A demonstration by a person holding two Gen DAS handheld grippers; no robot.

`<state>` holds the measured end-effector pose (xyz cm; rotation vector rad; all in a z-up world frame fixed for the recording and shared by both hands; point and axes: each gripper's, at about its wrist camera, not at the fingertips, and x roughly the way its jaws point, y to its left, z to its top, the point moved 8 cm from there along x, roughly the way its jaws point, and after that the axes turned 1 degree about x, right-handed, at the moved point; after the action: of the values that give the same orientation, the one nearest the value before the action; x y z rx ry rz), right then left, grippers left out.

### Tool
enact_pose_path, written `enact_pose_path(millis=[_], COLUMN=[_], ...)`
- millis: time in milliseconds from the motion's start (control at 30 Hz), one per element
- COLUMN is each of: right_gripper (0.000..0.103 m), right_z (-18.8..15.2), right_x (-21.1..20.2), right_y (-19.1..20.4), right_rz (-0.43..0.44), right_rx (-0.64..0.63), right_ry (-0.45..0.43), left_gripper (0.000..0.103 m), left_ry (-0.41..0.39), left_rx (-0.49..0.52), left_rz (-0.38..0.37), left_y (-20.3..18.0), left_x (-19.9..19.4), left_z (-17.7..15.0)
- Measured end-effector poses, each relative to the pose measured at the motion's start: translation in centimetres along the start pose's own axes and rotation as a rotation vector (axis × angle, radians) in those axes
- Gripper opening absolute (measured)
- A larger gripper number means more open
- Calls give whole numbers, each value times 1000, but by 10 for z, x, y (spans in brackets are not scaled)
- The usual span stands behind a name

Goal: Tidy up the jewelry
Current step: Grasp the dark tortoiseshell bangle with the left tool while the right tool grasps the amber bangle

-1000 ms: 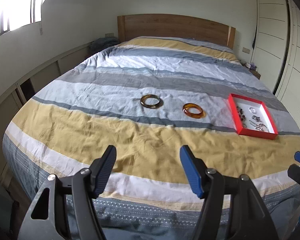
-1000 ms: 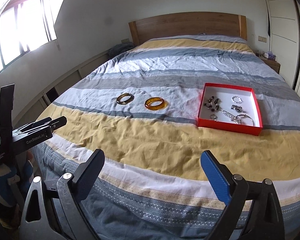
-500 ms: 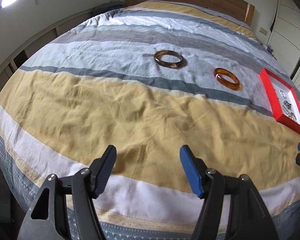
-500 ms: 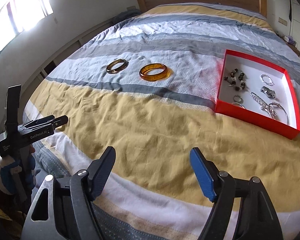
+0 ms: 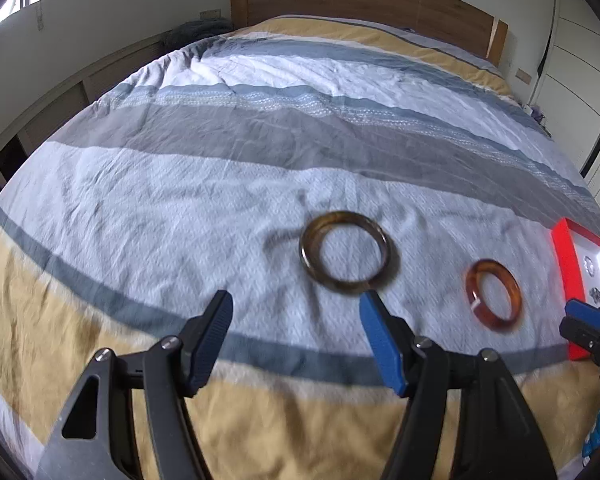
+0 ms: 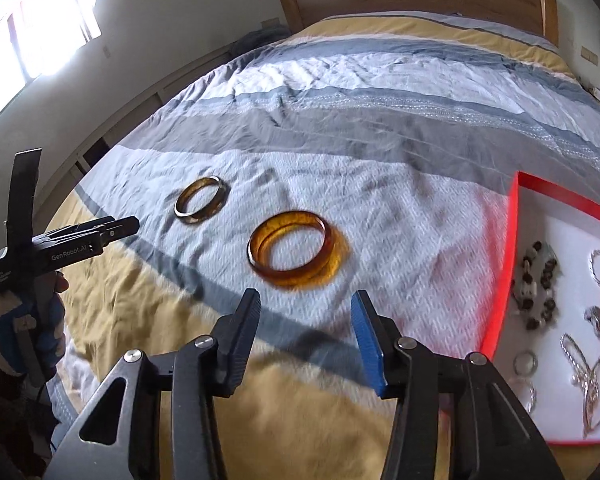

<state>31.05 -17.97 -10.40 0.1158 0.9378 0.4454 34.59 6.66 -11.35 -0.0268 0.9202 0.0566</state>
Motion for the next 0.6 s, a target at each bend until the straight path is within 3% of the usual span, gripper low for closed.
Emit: enact_pose_path(millis=[133, 300, 367, 600], right_gripper=[42, 38, 33, 31], right_z=[23, 26, 23, 23], right_x=[30, 65, 78, 101], right_y=[-5, -12, -12, -9], right_rz=[-3, -20, -23, -36], right_rx=[21, 25, 19, -10], right_ry=[-4, 28, 47, 46], left_gripper=[64, 64, 64, 64], left_ry=[16, 41, 39, 12], left_rx=[-12, -20, -12, -3], left_rz=[14, 51, 70, 77], left_y=[1, 4, 5, 4], left_x=[35, 69, 77, 90], left_z=[18, 14, 12, 12])
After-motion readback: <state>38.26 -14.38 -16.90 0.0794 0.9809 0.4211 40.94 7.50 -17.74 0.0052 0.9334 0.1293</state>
